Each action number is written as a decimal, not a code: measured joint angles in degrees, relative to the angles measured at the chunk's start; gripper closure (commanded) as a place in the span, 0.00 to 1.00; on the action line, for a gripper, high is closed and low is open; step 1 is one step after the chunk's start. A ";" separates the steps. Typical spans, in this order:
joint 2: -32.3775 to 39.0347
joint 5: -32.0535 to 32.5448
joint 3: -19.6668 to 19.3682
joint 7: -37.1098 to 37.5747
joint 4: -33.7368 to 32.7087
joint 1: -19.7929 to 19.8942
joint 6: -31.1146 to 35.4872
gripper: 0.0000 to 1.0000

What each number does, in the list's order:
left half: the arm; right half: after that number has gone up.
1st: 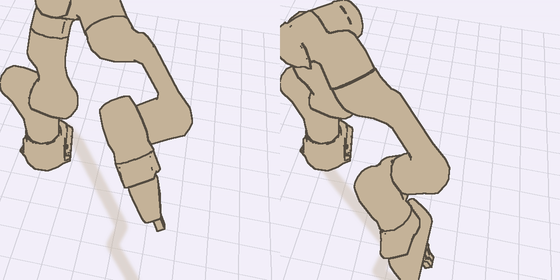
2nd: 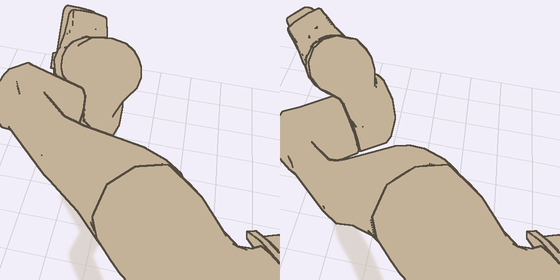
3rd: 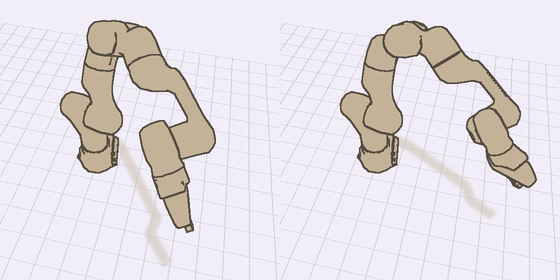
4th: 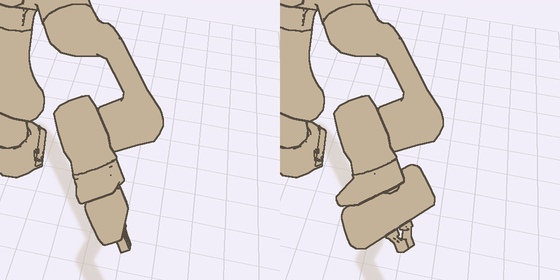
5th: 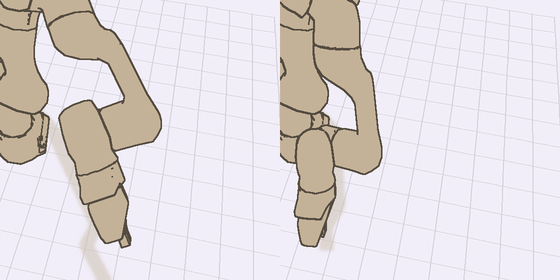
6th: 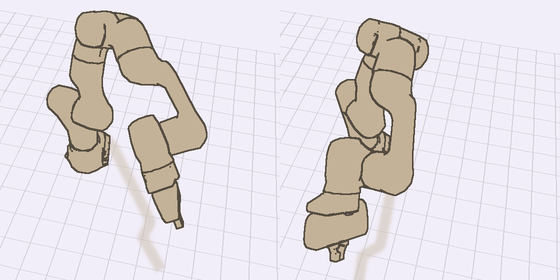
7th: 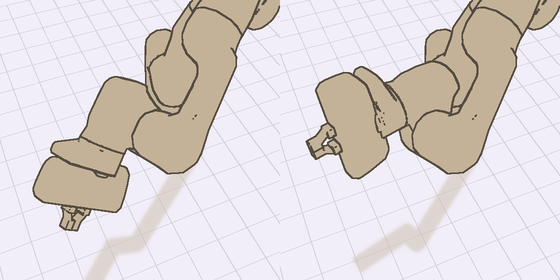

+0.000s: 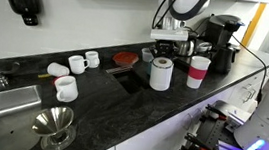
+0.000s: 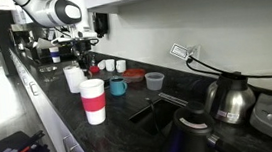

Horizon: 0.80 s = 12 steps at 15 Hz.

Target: Move the white object slightly to the right

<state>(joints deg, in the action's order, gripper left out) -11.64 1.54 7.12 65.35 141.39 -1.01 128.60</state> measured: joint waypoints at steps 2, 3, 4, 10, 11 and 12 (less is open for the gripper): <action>-0.37 0.02 -0.55 5.42 0.94 1.06 -0.07 0.94; -0.76 0.02 -0.75 8.22 1.66 1.53 -0.09 0.94; -1.31 0.02 -0.87 11.16 2.55 1.96 -0.10 0.94; -6.17 -0.11 -1.90 26.26 9.31 4.20 -0.01 0.94; -6.97 -0.13 -2.17 28.01 10.10 4.72 0.07 0.94; -7.77 -0.16 -2.44 29.60 10.77 5.23 0.16 0.94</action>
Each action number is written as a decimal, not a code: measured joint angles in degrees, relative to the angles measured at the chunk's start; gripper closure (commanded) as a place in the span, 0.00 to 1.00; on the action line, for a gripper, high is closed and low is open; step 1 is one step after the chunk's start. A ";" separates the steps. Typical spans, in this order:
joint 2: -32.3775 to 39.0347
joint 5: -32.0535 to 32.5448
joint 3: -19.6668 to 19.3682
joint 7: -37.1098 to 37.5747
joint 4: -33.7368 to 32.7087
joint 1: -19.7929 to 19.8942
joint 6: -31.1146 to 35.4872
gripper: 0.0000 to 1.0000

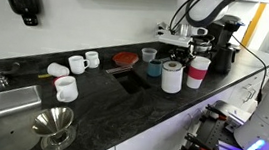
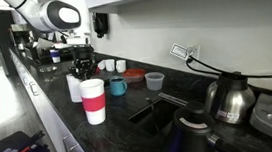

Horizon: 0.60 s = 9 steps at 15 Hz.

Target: Move the white object slightly to the right

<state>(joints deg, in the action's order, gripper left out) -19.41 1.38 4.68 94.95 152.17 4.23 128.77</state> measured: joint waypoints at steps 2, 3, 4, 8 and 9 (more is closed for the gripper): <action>-1.33 -0.16 -0.44 2.81 1.12 0.83 0.43 0.94; -1.72 -0.29 -0.58 3.99 1.58 1.02 0.80 0.94; -1.95 -0.52 -0.65 5.11 1.99 1.10 1.31 0.94; -2.00 -2.10 -0.63 7.73 3.26 1.03 3.68 0.94; -2.00 -2.44 -0.63 8.19 3.45 1.03 4.20 0.94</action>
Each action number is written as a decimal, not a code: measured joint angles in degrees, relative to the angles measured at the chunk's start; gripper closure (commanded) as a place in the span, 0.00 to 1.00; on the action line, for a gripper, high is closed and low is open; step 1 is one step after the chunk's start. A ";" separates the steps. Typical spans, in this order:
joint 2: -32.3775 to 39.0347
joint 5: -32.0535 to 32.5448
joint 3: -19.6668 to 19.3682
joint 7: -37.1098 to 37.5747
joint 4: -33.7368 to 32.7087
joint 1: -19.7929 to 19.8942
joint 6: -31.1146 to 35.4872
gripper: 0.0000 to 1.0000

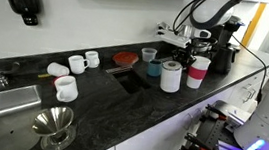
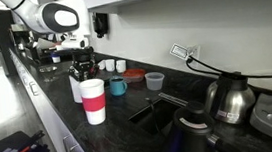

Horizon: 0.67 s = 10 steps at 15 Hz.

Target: Move the white object slightly to the right

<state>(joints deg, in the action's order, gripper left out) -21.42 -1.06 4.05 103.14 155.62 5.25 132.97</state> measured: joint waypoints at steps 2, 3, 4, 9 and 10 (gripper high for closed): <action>0.00 -0.33 0.00 0.60 0.15 -0.02 0.74 0.94; 0.00 -0.37 0.04 0.64 0.18 -0.09 1.12 0.94; 0.00 -0.37 0.09 0.65 0.24 -0.18 1.55 0.94; 0.12 -0.56 0.27 0.63 0.45 -1.00 2.56 0.94; 0.19 -0.69 0.27 0.62 0.47 -1.18 2.60 0.94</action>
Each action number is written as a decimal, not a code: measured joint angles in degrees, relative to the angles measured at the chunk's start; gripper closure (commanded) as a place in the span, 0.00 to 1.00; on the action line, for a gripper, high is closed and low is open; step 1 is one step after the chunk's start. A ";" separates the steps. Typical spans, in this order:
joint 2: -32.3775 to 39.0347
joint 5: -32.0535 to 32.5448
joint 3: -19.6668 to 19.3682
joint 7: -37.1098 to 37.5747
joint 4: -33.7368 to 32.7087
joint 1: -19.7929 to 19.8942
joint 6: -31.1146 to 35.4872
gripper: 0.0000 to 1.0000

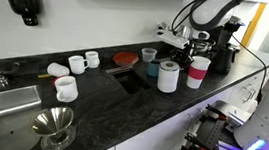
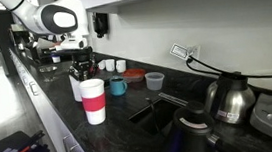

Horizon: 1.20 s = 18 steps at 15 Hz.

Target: Move the white object slightly to the right

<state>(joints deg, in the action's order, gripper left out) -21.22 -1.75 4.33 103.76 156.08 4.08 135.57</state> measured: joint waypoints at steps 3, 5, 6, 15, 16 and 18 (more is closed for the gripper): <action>0.23 -0.29 0.00 -0.03 0.06 -0.45 0.02 0.94; 0.42 -0.42 0.00 -0.06 0.15 -0.60 0.03 0.94; 0.46 -0.51 0.00 -0.10 0.24 -0.66 0.03 0.84; 0.41 -1.18 0.00 -2.98 0.39 -1.17 0.08 0.15; 0.39 -1.18 0.00 -3.38 0.36 -1.18 0.08 0.08; 0.18 -0.74 0.01 -4.10 0.17 -1.18 -0.04 0.00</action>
<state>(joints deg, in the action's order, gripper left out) -21.04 -2.48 4.33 99.66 156.25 2.90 135.53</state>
